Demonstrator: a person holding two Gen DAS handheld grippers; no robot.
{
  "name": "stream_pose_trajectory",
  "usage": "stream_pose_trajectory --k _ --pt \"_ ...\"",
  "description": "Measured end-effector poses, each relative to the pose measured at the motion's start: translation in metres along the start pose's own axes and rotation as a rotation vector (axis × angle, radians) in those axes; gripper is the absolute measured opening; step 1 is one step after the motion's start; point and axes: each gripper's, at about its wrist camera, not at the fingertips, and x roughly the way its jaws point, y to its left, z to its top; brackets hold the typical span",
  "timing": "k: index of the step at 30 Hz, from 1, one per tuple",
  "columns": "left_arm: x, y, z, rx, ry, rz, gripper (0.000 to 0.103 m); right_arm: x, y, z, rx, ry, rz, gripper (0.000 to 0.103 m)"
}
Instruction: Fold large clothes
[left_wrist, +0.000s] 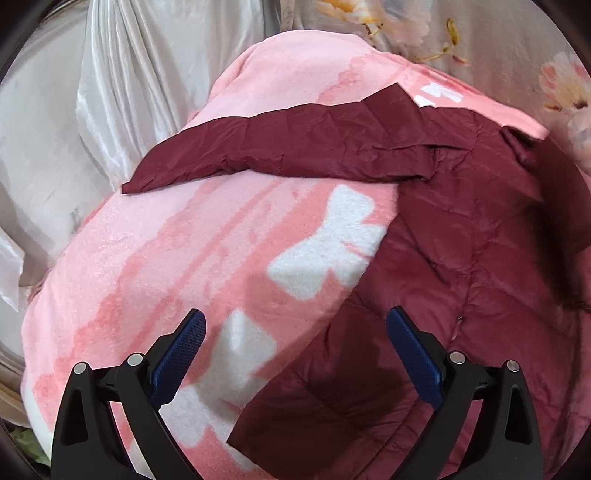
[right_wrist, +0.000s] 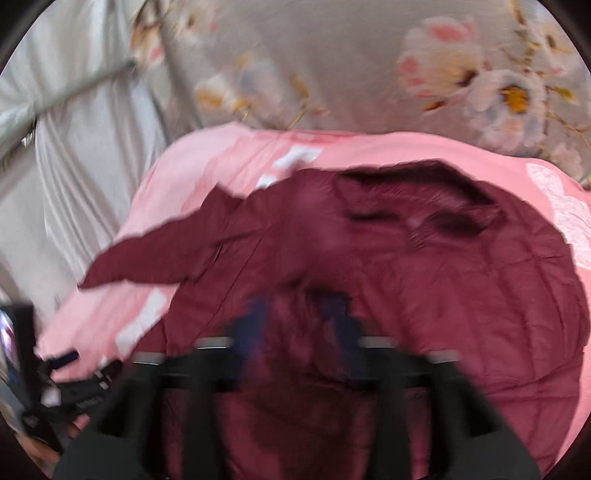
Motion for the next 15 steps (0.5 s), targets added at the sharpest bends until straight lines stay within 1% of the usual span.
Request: stream_pose_trajectory --k 1,3,6,7,10,11,12,13,15 --pt "-0.001 -0.001 0.002 -0.003 0.001 -0.017 0.096 -0.004 0.007 -0.004 -0.009 -0.012 0.003 0.079" --pt "-0.004 -0.003 0.007 -0.013 0.000 -0.077 0.096 -0.014 0.009 -0.008 -0.007 -0.018 -0.010 0.079" --pt "-0.009 -0.014 0.018 -0.052 0.009 -0.222 0.096 -0.030 -0.007 -0.016 0.064 -0.041 -0.033 0.079" --pt "-0.008 -0.020 0.023 -0.072 0.026 -0.286 0.096 -0.035 -0.016 -0.017 0.093 -0.044 -0.042 0.079" --pt "-0.002 -0.042 0.034 -0.139 0.076 -0.452 0.096 -0.057 -0.065 -0.030 0.240 -0.052 -0.096 0.079" --pt "0.000 -0.049 0.036 -0.153 0.090 -0.484 0.096 -0.063 -0.079 -0.035 0.278 -0.050 -0.123 0.079" --pt "0.005 -0.060 0.039 -0.169 0.114 -0.532 0.096 -0.067 -0.091 -0.039 0.306 -0.050 -0.141 0.079" --pt "0.010 -0.071 0.041 -0.172 0.134 -0.554 0.096 -0.075 -0.110 -0.044 0.356 -0.050 -0.171 0.079" --pt "0.020 -0.089 0.043 -0.168 0.179 -0.585 0.096 -0.084 -0.139 -0.051 0.442 -0.054 -0.199 0.079"
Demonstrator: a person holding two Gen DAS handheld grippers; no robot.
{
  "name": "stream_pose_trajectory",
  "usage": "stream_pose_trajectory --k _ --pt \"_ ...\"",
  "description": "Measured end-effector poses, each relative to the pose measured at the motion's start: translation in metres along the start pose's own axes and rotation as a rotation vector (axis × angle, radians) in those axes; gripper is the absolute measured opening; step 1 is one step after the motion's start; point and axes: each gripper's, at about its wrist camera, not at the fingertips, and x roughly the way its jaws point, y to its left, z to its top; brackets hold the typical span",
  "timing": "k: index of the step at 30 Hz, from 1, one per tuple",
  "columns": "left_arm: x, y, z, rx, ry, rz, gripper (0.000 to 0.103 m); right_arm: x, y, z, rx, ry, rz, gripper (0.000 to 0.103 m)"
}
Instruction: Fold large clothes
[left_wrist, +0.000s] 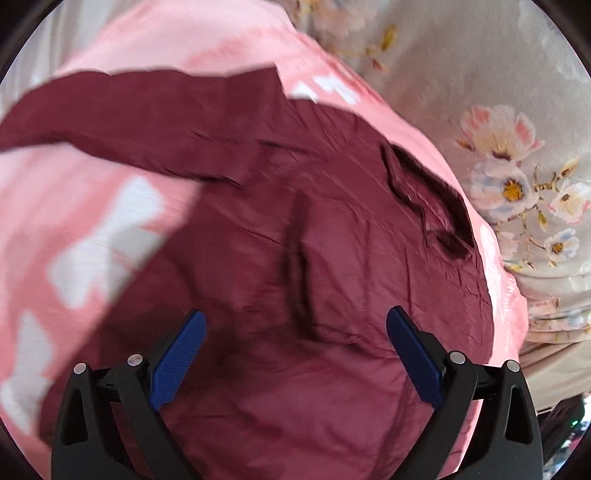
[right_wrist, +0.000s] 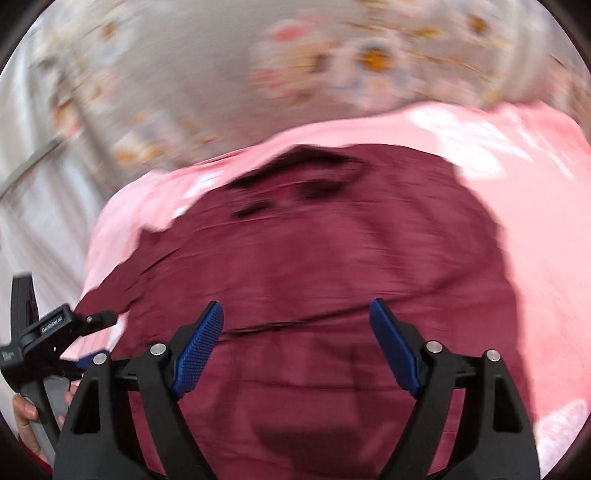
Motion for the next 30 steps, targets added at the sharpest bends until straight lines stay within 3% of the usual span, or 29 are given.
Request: stream_pose_trajectory --k 3,5,8,10,12,14,15,16,19,21,23,26,28,30 --pt "0.023 -0.010 0.001 -0.015 0.057 -0.023 0.094 -0.004 -0.051 0.014 0.168 -0.017 -0.004 0.079" --pt "0.030 -0.013 0.002 -0.019 0.066 -0.012 0.083 0.000 -0.084 0.024 0.274 -0.023 -0.003 0.079" --pt "0.036 -0.019 0.006 0.006 0.066 0.015 0.057 0.013 -0.115 0.034 0.377 -0.014 0.015 0.073" --pt "0.037 -0.024 0.010 0.054 0.060 0.054 0.019 0.026 -0.130 0.039 0.431 0.002 0.034 0.066" --pt "0.037 -0.026 0.012 0.092 0.058 0.081 0.004 0.039 -0.137 0.043 0.462 0.022 0.034 0.063" --pt "0.034 -0.026 0.016 0.107 0.041 0.090 0.001 0.051 -0.142 0.048 0.481 0.043 0.024 0.050" --pt "0.030 -0.026 0.017 0.115 0.024 0.096 0.001 0.058 -0.143 0.050 0.482 0.054 0.029 0.031" --pt "0.024 -0.025 0.019 0.125 0.003 0.101 0.001 0.061 -0.144 0.051 0.479 0.061 0.030 0.004" --pt "0.010 -0.024 0.024 0.140 -0.049 0.098 0.001 0.053 -0.139 0.061 0.453 -0.003 0.053 0.000" --pt "0.006 -0.019 0.024 0.144 -0.061 0.092 0.001 0.024 -0.122 0.068 0.381 -0.110 0.052 0.000" --pt "0.013 -0.015 0.021 0.167 -0.052 0.113 0.001 0.013 -0.106 0.070 0.297 -0.149 -0.007 0.000" --pt "0.039 -0.008 0.009 0.179 0.003 0.159 0.001 0.042 -0.096 0.058 0.158 -0.038 -0.194 0.000" --pt "0.047 -0.007 0.001 0.207 -0.017 0.185 0.001 0.067 -0.103 0.048 0.140 0.072 -0.231 0.000" --pt "0.047 -0.010 -0.004 0.242 -0.041 0.210 0.001 0.070 -0.107 0.042 0.144 0.081 -0.228 0.000"
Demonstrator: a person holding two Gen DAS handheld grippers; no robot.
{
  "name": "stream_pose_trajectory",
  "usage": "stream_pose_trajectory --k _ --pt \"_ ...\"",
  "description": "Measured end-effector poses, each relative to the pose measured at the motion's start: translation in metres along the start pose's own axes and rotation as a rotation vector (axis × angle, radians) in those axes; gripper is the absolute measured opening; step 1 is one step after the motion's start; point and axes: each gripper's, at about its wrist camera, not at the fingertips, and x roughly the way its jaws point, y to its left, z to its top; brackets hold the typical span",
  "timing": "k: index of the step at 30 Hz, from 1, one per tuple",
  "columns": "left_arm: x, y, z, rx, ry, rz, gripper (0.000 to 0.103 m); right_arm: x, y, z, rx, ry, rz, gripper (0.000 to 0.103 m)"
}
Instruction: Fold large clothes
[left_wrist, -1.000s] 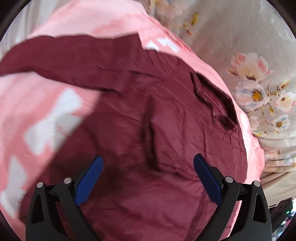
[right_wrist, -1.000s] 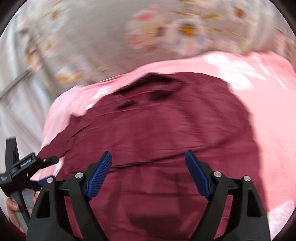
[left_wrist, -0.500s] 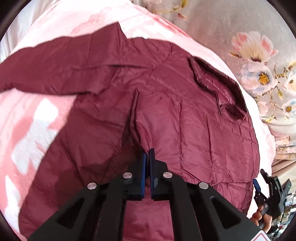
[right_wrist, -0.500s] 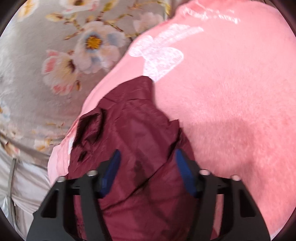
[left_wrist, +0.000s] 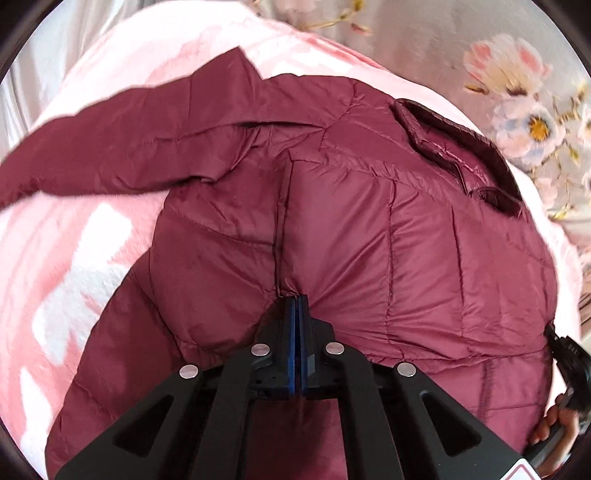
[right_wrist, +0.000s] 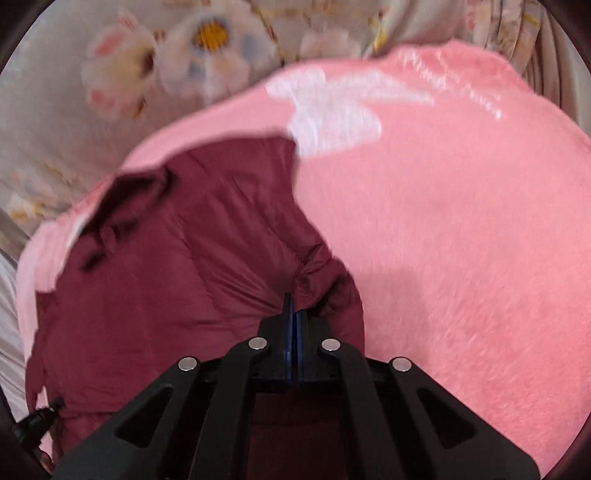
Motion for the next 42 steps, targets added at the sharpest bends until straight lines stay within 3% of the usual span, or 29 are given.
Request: stream_pose_trajectory --k 4,6,9,13,18,23,30,33,35,37,39,42 --pt "-0.001 -0.006 -0.007 0.044 -0.067 0.035 0.003 -0.019 0.008 -0.002 -0.015 -0.033 -0.074 0.008" --pt "-0.002 -0.008 -0.012 0.062 -0.104 0.050 0.004 -0.050 0.020 -0.009 -0.036 -0.123 -0.144 0.009" --pt "-0.005 -0.013 -0.018 0.083 -0.145 0.076 0.004 -0.084 0.051 -0.020 -0.094 -0.188 -0.076 0.012" --pt "-0.004 -0.016 -0.019 0.099 -0.161 0.100 0.005 -0.086 0.123 -0.045 -0.280 -0.104 0.068 0.018" --pt "-0.005 -0.012 -0.023 0.086 -0.171 0.078 0.005 -0.057 0.182 -0.070 -0.397 -0.021 0.121 0.018" --pt "-0.005 -0.010 -0.024 0.081 -0.175 0.057 0.008 -0.025 0.192 -0.096 -0.446 0.035 0.076 0.018" --pt "-0.006 -0.007 -0.023 0.068 -0.178 0.009 0.015 -0.027 0.202 -0.114 -0.516 -0.028 -0.001 0.018" --pt "-0.012 0.009 -0.024 -0.001 -0.181 -0.104 0.031 -0.028 0.206 -0.116 -0.542 -0.040 -0.031 0.018" --pt "-0.020 0.027 -0.026 -0.072 -0.164 -0.181 0.034 -0.028 0.205 -0.114 -0.541 -0.040 -0.030 0.018" --pt "-0.030 0.046 -0.026 -0.141 -0.129 -0.208 0.036 -0.027 0.203 -0.113 -0.536 -0.038 -0.024 0.018" --pt "-0.047 0.072 -0.026 -0.217 -0.134 -0.156 0.048 -0.028 0.204 -0.113 -0.537 -0.039 -0.025 0.019" --pt "-0.075 0.132 -0.017 -0.343 -0.202 -0.030 0.060 -0.028 0.203 -0.112 -0.536 -0.039 -0.024 0.019"
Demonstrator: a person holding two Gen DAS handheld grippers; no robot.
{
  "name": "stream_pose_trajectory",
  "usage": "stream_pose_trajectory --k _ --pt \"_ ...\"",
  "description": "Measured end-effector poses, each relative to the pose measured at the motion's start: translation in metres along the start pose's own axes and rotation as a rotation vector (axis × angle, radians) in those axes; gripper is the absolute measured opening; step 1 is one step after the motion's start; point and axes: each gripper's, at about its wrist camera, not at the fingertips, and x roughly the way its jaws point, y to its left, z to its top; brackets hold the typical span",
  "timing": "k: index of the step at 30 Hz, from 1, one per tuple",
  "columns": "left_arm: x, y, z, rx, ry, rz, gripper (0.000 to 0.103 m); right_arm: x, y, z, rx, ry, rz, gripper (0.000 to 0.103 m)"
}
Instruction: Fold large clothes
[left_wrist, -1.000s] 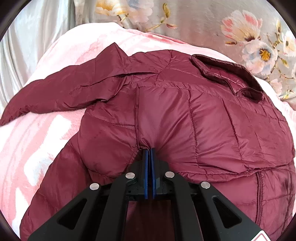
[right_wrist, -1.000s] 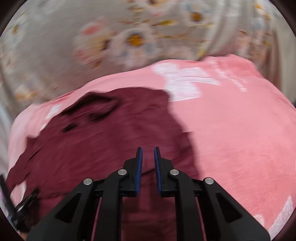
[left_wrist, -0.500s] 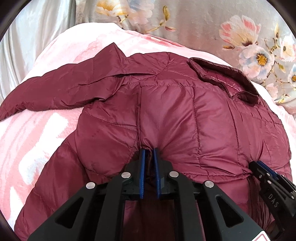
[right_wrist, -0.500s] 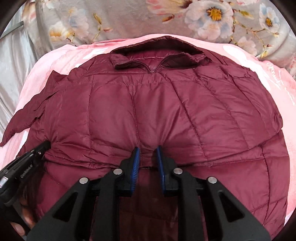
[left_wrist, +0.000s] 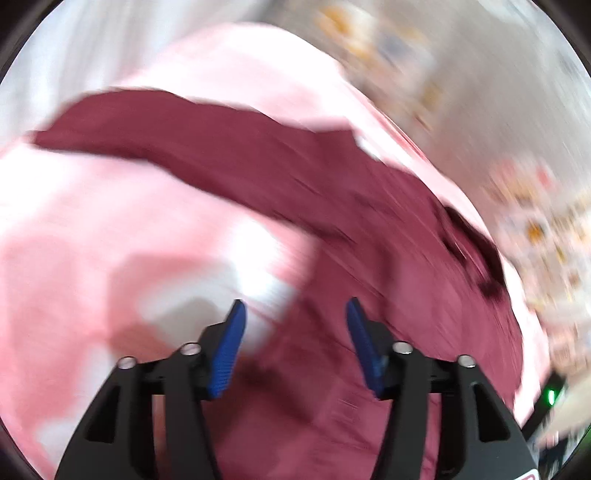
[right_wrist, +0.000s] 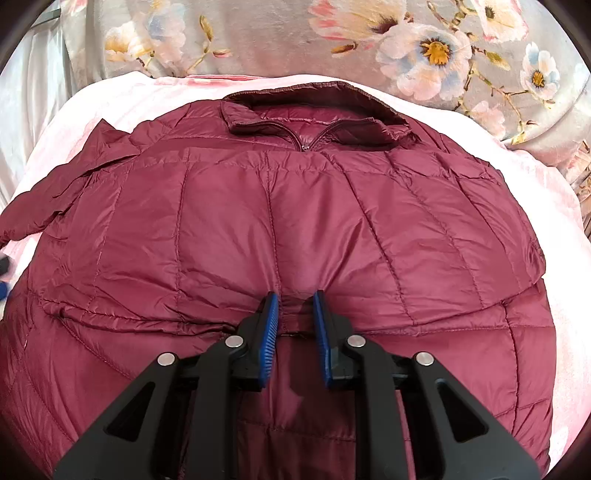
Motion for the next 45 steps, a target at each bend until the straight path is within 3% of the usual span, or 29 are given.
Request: stream_pose_trajectory --k 5,6,9,11,13,14,16,17,20,23,26,30,34,36,39,41,45 --pt "0.002 0.095 0.065 -0.210 -0.041 0.186 0.060 -0.003 -0.007 0.000 0.036 0.001 0.043 0.022" --pt "0.004 0.113 0.076 -0.266 -0.043 0.209 0.060 -0.007 -0.010 0.000 0.050 -0.002 0.058 0.030" --pt "0.015 0.166 0.106 -0.449 -0.063 0.208 0.060 -0.024 -0.017 -0.004 0.095 -0.031 0.103 0.063" --pt "0.029 0.180 0.116 -0.485 -0.033 0.188 0.060 -0.034 -0.019 -0.008 0.107 -0.039 0.117 0.064" --pt "0.030 0.176 0.123 -0.477 -0.065 0.191 0.057 -0.041 -0.021 -0.012 0.103 -0.036 0.114 0.064" --pt "0.032 0.171 0.127 -0.453 -0.066 0.190 0.052 -0.046 -0.022 -0.016 0.106 -0.033 0.116 0.064" --pt "0.038 0.154 0.137 -0.391 -0.049 0.181 0.008 -0.053 -0.028 -0.023 0.133 -0.025 0.131 0.066" --pt "0.039 0.152 0.141 -0.371 -0.043 0.177 0.000 -0.056 -0.031 -0.026 0.145 -0.021 0.137 0.067" --pt "0.026 0.119 0.153 -0.269 -0.091 0.144 0.000 -0.063 -0.041 -0.035 0.187 -0.008 0.143 0.067" --pt "-0.003 0.053 0.156 -0.093 -0.153 0.085 0.000 -0.070 -0.052 -0.041 0.217 -0.009 0.135 0.068" --pt "-0.034 -0.027 0.147 0.095 -0.187 -0.023 0.000 -0.074 -0.059 -0.044 0.242 -0.011 0.135 0.069" --pt "-0.063 -0.137 0.098 0.361 -0.172 -0.164 0.000 -0.077 -0.066 -0.045 0.257 -0.018 0.128 0.069" --pt "-0.055 -0.225 0.015 0.567 -0.037 -0.314 0.001 -0.080 -0.076 -0.049 0.279 -0.017 0.111 0.069" --pt "-0.034 -0.247 -0.021 0.594 0.036 -0.334 0.006 -0.082 -0.083 -0.051 0.293 -0.017 0.100 0.069" --pt "0.006 -0.264 -0.063 0.582 0.187 -0.354 0.029 -0.085 -0.094 -0.055 0.311 -0.016 0.086 0.069" --pt "0.024 -0.260 -0.086 0.530 0.277 -0.369 0.030 -0.089 -0.100 -0.056 0.317 -0.024 0.081 0.069" --pt "0.022 -0.221 -0.084 0.379 0.328 -0.438 0.042 -0.096 -0.109 -0.047 0.318 -0.060 0.076 0.076"
